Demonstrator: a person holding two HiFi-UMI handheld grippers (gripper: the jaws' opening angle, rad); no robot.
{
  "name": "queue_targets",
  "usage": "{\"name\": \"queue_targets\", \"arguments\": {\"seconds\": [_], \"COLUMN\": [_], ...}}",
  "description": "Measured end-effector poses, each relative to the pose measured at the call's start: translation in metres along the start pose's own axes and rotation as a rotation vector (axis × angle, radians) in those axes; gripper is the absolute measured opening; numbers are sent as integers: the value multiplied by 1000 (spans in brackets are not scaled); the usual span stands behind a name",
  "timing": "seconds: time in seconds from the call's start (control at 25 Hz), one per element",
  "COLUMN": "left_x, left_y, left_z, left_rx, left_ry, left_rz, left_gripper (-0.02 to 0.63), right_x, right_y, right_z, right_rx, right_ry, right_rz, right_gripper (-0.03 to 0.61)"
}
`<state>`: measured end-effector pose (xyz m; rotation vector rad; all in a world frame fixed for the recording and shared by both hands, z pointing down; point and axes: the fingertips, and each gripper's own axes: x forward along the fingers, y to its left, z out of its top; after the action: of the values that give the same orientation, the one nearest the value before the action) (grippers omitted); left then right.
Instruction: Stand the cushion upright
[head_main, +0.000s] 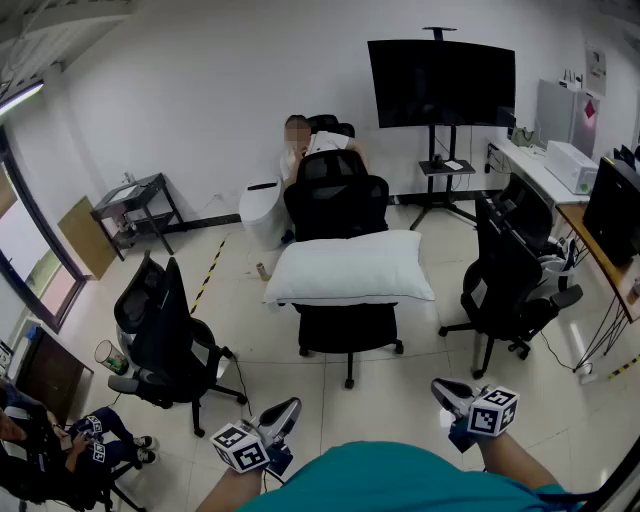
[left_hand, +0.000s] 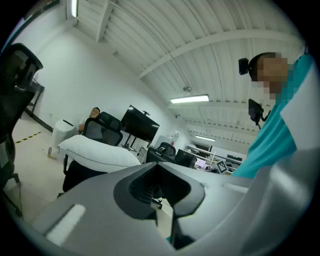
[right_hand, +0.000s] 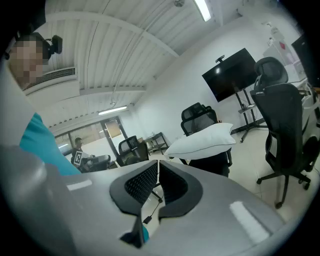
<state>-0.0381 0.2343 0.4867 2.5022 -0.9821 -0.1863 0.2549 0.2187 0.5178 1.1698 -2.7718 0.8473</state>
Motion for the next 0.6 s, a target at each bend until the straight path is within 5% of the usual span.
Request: {"name": "queue_targets", "arguments": {"seconds": [0.6], "left_x": [59], "left_y": [-30], "left_z": [-6], "left_rx": [35], "left_ry": [4], "left_rz": [32], "left_gripper": [12], "right_x": [-34], "right_y": [-60], "right_z": [2], "right_rx": [46], "right_ry": [29], "right_rz": [48], "right_gripper": [26]}}
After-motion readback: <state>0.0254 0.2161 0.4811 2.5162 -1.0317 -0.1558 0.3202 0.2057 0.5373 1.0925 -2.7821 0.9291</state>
